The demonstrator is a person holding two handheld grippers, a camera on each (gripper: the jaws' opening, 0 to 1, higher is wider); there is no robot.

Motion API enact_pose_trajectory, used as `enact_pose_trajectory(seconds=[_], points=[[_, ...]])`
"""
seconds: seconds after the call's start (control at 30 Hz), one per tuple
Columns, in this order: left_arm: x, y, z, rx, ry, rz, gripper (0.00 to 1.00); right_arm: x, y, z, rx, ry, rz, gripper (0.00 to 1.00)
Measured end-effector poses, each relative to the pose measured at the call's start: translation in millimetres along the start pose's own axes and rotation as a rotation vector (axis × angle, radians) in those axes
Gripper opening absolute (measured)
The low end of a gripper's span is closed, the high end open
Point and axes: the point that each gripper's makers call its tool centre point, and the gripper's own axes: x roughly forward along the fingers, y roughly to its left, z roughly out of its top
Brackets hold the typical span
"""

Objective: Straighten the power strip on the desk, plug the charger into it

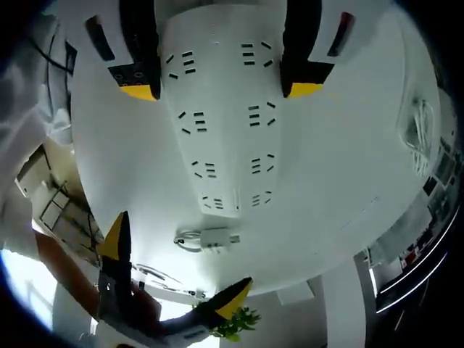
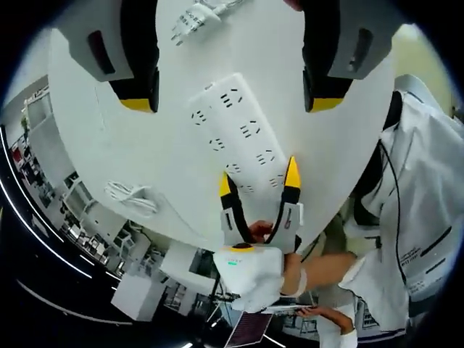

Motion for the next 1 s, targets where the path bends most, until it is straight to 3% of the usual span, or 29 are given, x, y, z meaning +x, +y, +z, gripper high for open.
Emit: enact_pose_trajectory(seconds=[0.43, 0.5, 0.77, 0.83, 0.93, 1.0], points=[[-1, -0.4, -0.9, -0.002, -0.004, -0.009, 0.7, 44, -5, -17.9, -0.152, 0.181, 0.127, 0.8], [-1, -0.6, -1.0, -0.003, -0.005, -0.01, 0.7, 49, -4, -22.1, -0.174, 0.22, 0.163, 0.75], [-1, -3.3, -2.1, -0.003, -0.01, -0.017, 0.7, 62, -7, -25.6, -0.197, 0.268, 0.212, 0.72], [-1, -4.3, -2.6, -0.003, -0.01, -0.018, 0.7, 64, -6, -27.1, -0.194, 0.278, 0.23, 0.68], [-1, -5.2, -3.0, -0.002, -0.01, -0.017, 0.7, 68, -1, -36.0, -0.196, 0.317, 0.279, 0.69], [-1, -4.3, -3.1, -0.002, -0.012, -0.018, 0.7, 73, 1, -32.1, -0.159, 0.296, 0.294, 0.72]])
